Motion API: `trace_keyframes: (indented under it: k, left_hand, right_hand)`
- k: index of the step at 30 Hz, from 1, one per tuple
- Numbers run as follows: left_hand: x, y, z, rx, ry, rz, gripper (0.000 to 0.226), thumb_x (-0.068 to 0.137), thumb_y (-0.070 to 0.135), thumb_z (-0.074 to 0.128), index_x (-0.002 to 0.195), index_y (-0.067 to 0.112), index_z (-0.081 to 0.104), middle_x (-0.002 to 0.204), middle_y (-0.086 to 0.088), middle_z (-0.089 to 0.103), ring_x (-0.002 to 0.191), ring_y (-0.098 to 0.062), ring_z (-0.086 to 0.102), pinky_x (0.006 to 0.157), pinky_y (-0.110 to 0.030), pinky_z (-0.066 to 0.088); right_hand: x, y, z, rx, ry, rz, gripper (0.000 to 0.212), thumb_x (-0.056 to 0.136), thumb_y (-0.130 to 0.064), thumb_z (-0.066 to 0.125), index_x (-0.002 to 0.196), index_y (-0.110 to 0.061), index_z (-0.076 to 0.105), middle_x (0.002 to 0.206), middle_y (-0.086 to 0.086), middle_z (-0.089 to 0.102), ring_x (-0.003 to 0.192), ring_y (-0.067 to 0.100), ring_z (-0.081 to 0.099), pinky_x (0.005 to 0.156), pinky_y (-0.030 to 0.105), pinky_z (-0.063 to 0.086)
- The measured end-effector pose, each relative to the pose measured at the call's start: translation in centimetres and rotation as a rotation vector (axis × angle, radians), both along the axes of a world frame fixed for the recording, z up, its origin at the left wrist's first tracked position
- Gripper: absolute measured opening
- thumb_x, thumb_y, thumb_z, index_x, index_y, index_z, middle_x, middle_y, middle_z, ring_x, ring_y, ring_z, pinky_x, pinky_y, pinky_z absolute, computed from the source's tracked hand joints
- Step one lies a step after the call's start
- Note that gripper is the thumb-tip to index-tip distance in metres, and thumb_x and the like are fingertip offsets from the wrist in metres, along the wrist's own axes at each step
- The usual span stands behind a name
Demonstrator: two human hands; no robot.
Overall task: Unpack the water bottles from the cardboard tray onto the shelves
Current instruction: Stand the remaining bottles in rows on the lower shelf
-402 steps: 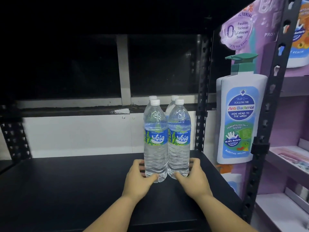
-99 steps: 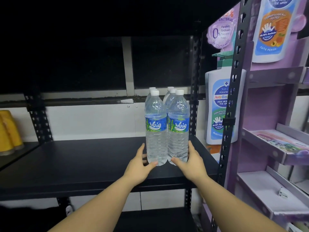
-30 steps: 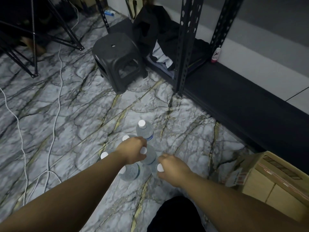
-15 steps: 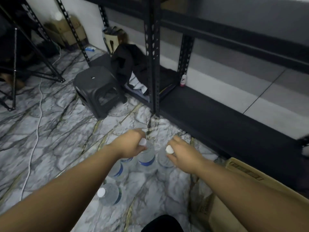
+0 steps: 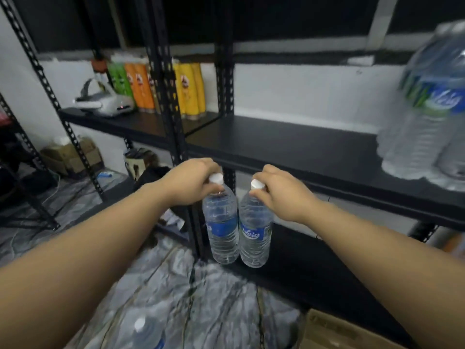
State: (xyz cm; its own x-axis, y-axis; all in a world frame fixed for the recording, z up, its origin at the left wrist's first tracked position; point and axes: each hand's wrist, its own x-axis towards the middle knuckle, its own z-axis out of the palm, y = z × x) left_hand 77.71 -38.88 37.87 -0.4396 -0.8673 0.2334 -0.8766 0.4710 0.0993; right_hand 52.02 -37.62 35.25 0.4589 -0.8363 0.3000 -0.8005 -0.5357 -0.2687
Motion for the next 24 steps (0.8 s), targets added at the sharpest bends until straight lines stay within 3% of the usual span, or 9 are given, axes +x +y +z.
trace_keyframes:
  k: [6, 11, 17, 24]
  left_hand:
    - [-3.2, -2.6, 10.3, -0.127, 0.026, -0.058, 0.034, 0.094, 0.046, 0.071, 0.117, 0.021, 0.069, 0.107, 0.01, 0.062, 0.098, -0.011, 0.059, 0.088, -0.032, 0.05]
    - [-5.3, -4.4, 17.9, -0.169, 0.062, -0.082, 0.028, 0.097, 0.041, 0.069, 0.115, 0.02, 0.067, 0.099, 0.014, 0.059, 0.087, -0.005, 0.057, 0.074, -0.022, 0.044]
    - [-7.5, -6.3, 24.6, -0.212, 0.147, -0.08, 0.021, 0.101, 0.036, 0.066, 0.109, 0.017, 0.068, 0.098, 0.006, 0.065, 0.087, -0.013, 0.067, 0.081, -0.04, 0.061]
    - [-10.9, -9.6, 26.5, -0.31, 0.154, -0.037, 0.023, 0.103, 0.035, 0.061, 0.114, 0.015, 0.068, 0.107, 0.002, 0.064, 0.099, -0.018, 0.061, 0.084, -0.033, 0.047]
  right_hand:
    - [-3.0, -1.9, 9.8, -0.216, -0.02, -0.078, 0.033, 0.103, -0.051, 0.052, 0.104, -0.021, 0.065, 0.098, -0.005, 0.052, 0.089, 0.022, 0.057, 0.08, 0.044, 0.052]
    - [-4.8, -3.1, 17.0, -0.318, -0.105, -0.11, 0.034, 0.103, -0.047, 0.054, 0.092, -0.017, 0.067, 0.09, -0.005, 0.049, 0.085, 0.021, 0.053, 0.077, 0.039, 0.047]
    - [-7.4, -5.0, 23.4, -0.369, -0.203, -0.198, 0.043, 0.103, -0.043, 0.057, 0.072, -0.014, 0.064, 0.081, 0.0, 0.055, 0.078, 0.021, 0.057, 0.07, 0.037, 0.045]
    - [-9.7, -7.6, 25.4, -0.368, -0.29, -0.308, 0.038, 0.103, -0.042, 0.059, 0.071, -0.022, 0.056, 0.074, -0.004, 0.054, 0.069, 0.02, 0.056, 0.056, 0.031, 0.035]
